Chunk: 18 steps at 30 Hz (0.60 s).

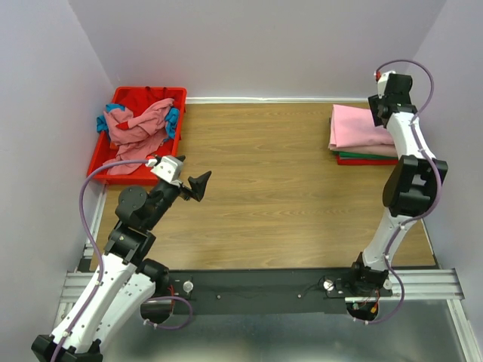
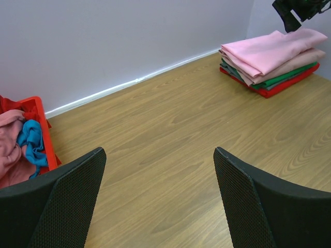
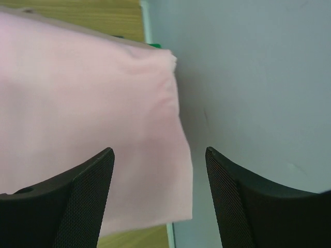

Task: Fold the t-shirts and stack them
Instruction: Neatly place the folded tshirt to the corner, then reset both grippers

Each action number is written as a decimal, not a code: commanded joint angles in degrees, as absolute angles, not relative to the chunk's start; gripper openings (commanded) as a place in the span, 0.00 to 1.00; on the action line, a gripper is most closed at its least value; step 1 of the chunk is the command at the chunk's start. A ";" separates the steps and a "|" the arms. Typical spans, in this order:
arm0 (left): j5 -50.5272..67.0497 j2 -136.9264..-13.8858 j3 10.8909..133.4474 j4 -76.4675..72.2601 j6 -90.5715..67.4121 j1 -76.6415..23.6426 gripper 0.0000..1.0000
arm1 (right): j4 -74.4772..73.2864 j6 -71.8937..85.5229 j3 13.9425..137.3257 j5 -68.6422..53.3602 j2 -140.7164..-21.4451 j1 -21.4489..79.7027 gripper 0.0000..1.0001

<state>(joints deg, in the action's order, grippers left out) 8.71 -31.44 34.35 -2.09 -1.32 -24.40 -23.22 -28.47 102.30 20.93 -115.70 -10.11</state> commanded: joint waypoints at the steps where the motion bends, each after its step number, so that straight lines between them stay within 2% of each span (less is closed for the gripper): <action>1: 8.44 -30.68 34.19 -2.81 -0.88 -24.52 0.92 | -23.64 -24.53 97.48 7.32 -106.01 -8.97 0.80; 5: 6.59 -29.53 34.28 -2.46 -1.32 -24.61 0.93 | -25.40 -22.76 91.24 -11.36 -95.84 -8.97 0.91; 9: 1.34 -29.18 35.68 -0.97 -4.21 -24.52 0.97 | -25.40 -21.62 84.21 -23.08 -86.52 -8.96 1.00; 14: -9.21 -30.06 39.28 2.72 -9.84 -24.35 0.98 | -24.88 -17.59 75.16 -26.19 -76.57 -8.96 1.00; 18: -16.68 -32.77 44.55 8.51 -13.79 -22.94 0.98 | -23.47 -7.93 70.32 -20.59 -71.73 -9.14 1.00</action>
<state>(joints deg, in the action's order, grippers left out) -5.91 -31.07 39.62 3.44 -8.34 -24.23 -23.57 -17.45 74.46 -20.93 -74.61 -9.06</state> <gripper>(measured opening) 0.983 0.996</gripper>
